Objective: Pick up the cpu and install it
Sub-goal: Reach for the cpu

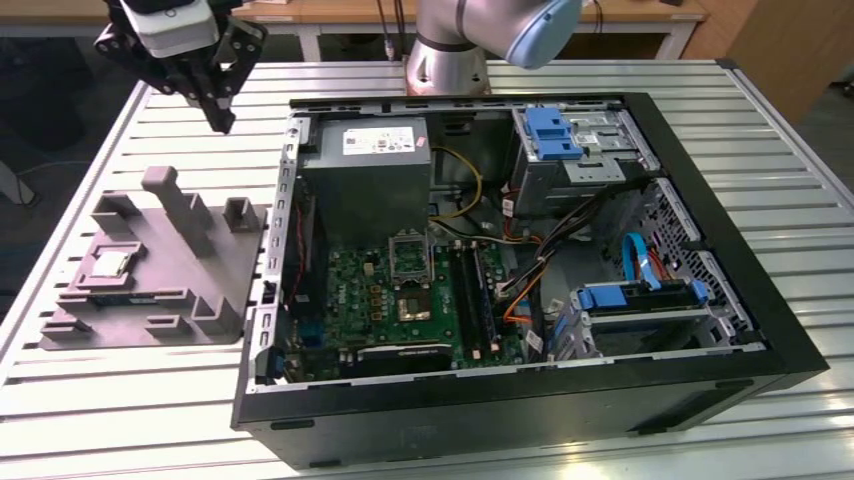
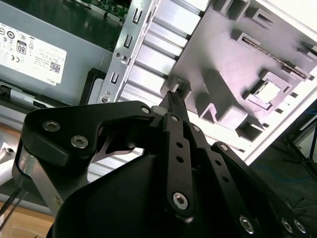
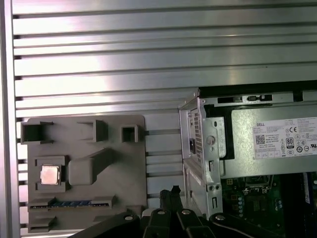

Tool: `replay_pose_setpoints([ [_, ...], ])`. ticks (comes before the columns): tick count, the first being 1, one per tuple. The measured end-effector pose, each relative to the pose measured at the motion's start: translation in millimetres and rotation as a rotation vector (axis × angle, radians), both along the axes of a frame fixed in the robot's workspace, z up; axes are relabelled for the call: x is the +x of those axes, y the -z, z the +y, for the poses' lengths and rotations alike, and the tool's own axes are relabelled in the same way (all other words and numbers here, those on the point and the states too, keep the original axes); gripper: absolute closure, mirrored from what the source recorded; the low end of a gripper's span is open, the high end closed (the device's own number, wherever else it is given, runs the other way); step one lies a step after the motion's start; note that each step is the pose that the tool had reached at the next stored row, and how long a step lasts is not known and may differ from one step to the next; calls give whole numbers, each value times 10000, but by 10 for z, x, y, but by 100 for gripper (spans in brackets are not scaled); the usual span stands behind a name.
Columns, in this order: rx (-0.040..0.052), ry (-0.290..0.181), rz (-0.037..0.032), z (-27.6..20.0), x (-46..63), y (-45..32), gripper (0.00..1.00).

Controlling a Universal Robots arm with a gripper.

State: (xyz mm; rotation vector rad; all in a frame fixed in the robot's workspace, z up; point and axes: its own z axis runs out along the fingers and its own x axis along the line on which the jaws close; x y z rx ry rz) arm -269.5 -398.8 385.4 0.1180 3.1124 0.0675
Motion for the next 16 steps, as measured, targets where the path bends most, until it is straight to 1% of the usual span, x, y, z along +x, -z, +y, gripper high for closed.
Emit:
replay_pose_setpoints([
  [16, 0, 0, 0, 0, -192, 4, 89],
])
